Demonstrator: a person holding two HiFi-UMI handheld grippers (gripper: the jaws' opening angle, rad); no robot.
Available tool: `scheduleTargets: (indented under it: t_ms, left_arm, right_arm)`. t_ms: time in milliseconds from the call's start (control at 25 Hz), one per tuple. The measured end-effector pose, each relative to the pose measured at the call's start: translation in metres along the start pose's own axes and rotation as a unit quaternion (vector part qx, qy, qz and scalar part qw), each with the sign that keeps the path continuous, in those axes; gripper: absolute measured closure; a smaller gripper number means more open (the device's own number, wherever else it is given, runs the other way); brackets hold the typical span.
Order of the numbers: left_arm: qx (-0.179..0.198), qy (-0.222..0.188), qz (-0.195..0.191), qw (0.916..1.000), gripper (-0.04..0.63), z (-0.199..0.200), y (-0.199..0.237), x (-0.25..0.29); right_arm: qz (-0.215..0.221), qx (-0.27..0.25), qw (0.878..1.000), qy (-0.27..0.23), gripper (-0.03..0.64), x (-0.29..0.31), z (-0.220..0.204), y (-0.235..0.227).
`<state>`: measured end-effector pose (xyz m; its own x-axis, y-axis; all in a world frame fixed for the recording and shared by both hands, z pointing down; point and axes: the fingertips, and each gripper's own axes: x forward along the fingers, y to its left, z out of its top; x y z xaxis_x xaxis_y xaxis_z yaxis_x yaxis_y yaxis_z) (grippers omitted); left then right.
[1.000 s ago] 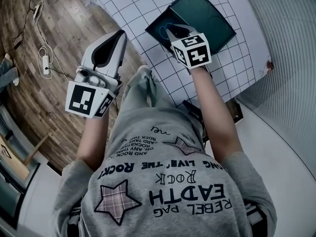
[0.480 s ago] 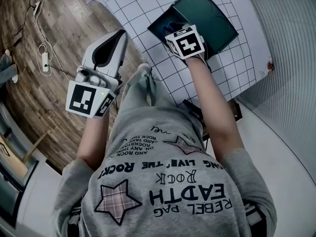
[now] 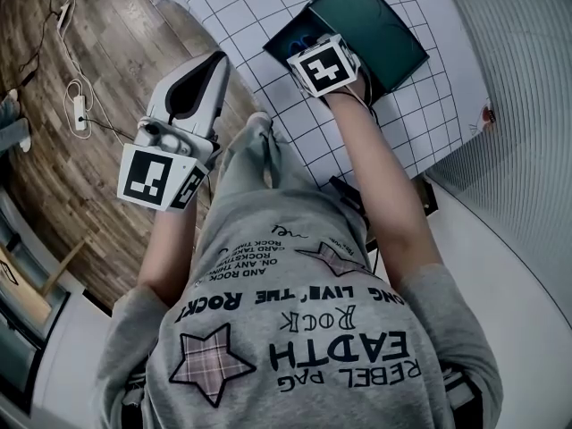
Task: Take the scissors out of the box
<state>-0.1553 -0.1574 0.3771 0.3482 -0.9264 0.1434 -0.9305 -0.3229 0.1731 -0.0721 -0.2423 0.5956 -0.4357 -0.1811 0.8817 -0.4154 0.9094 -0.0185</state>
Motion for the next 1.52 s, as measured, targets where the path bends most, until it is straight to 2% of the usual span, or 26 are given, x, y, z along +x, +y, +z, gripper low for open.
scheduleTargets:
  t_ms: [600,1520]
  left_arm:
    - [-0.001,-0.004,0.005,1.0,0.591,0.004,0.001,-0.006]
    - [0.012,-0.006,0.005,0.9999,0.591,0.012,-0.01,-0.02]
  right_arm:
    - [-0.007,-0.054,0.998,-0.014,0.535,-0.002,-0.002,0.006]
    - [-0.026,-0.064,0.991,-0.112,0.538,-0.049,0.025,0.012]
